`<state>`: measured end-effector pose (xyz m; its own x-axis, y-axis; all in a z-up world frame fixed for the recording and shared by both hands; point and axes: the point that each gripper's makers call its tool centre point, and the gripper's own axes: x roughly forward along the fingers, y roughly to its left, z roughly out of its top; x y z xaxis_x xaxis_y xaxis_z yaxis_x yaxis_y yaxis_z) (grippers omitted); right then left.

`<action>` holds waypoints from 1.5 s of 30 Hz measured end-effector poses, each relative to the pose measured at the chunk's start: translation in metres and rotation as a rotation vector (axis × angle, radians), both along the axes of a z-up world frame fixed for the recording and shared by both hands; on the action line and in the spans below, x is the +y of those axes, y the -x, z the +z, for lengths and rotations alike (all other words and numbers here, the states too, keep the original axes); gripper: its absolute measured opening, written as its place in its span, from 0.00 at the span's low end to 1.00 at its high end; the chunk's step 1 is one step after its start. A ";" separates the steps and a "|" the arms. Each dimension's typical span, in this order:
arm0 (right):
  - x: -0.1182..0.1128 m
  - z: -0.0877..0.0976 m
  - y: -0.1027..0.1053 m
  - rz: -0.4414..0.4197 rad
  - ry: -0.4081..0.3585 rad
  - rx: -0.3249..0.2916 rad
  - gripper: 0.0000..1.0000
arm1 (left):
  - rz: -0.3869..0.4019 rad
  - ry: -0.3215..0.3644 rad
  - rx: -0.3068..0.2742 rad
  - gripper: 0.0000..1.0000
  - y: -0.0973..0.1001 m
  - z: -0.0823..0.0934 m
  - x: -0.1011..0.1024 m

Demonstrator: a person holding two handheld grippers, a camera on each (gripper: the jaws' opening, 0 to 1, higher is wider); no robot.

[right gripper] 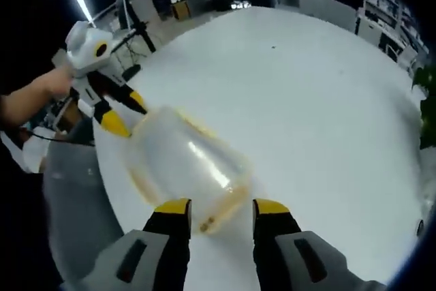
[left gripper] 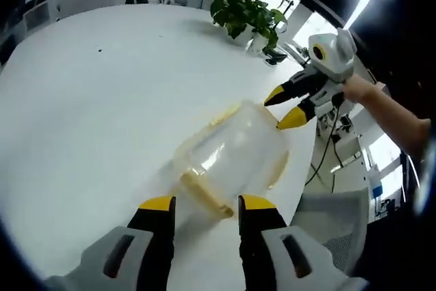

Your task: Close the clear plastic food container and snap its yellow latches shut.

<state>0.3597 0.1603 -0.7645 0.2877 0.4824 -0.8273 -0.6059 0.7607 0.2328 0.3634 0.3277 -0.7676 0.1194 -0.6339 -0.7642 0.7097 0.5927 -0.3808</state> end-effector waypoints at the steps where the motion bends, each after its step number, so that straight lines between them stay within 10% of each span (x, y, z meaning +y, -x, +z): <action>1: 0.002 0.002 -0.001 -0.026 -0.030 0.005 0.35 | 0.008 0.002 0.005 0.35 0.000 0.000 -0.001; 45: 0.011 -0.009 0.020 -0.181 -0.057 0.161 0.21 | 0.164 0.027 0.103 0.26 0.007 -0.005 -0.016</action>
<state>0.3398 0.1709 -0.7736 0.2404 0.4817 -0.8427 -0.4123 0.8367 0.3606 0.3565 0.3122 -0.7725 0.1448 -0.6326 -0.7609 0.5604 0.6861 -0.4638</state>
